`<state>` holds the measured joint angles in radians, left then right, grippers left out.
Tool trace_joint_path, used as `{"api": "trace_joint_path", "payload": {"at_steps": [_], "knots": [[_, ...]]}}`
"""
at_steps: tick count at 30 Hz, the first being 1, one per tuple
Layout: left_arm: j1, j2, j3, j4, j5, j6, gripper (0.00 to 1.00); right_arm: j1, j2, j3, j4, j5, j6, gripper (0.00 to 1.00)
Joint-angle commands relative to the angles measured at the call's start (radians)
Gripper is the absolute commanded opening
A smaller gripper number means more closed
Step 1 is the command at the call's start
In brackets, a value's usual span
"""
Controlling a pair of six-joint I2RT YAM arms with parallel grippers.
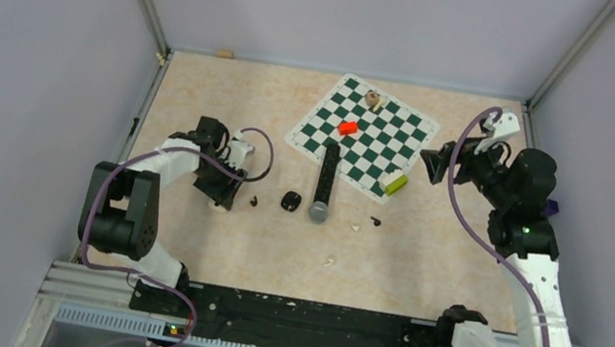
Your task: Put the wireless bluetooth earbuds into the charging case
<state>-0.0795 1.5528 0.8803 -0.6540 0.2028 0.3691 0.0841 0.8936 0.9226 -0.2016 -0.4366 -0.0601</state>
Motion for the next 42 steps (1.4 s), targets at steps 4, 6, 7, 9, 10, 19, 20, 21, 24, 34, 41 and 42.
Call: {"api": "trace_joint_path", "payload": {"at_steps": [4, 6, 7, 9, 10, 19, 20, 21, 24, 34, 41, 42], "knots": [[-0.067, -0.101, 0.083, 0.024, 0.039, 0.056, 0.17, 0.030, 0.048, 0.020, 0.062, -0.099, 0.078, 0.95], [-0.109, -0.124, 0.135, 0.023, 0.054, 0.072, 0.17, 0.064, 0.079, 0.035, 0.081, -0.115, 0.116, 0.95], [-0.133, -0.133, 0.163, 0.021, 0.066, 0.083, 0.17, 0.081, 0.099, 0.041, 0.088, -0.128, 0.131, 0.94], [-0.182, -0.136, 0.227, 0.021, 0.090, 0.094, 0.17, 0.106, 0.152, 0.058, 0.106, -0.166, 0.167, 0.94], [-0.205, -0.134, 0.256, 0.021, 0.102, 0.100, 0.18, 0.112, 0.194, 0.071, 0.116, -0.189, 0.190, 0.93], [-0.441, -0.104, 0.399, 0.132, 0.169, 0.147, 0.18, 0.116, 0.520, 0.113, 0.317, -0.386, 0.514, 0.84], [-0.469, -0.103, 0.401, 0.141, 0.165, 0.155, 0.19, 0.120, 0.548, 0.108, 0.348, -0.407, 0.549, 0.83], [-0.498, -0.099, 0.401, 0.148, 0.161, 0.162, 0.18, 0.127, 0.572, 0.100, 0.372, -0.418, 0.580, 0.82], [-0.574, -0.086, 0.402, 0.154, 0.147, 0.162, 0.18, 0.157, 0.596, 0.079, 0.411, -0.419, 0.591, 0.81], [-0.683, -0.050, 0.420, 0.138, 0.108, 0.138, 0.18, 0.309, 0.643, 0.016, 0.461, -0.430, 0.601, 0.76], [-0.696, -0.057, 0.415, 0.141, 0.094, 0.136, 0.18, 0.338, 0.680, 0.012, 0.469, -0.470, 0.611, 0.73], [-0.697, -0.058, 0.410, 0.142, 0.090, 0.137, 0.18, 0.344, 0.685, 0.012, 0.471, -0.477, 0.612, 0.73]]}}
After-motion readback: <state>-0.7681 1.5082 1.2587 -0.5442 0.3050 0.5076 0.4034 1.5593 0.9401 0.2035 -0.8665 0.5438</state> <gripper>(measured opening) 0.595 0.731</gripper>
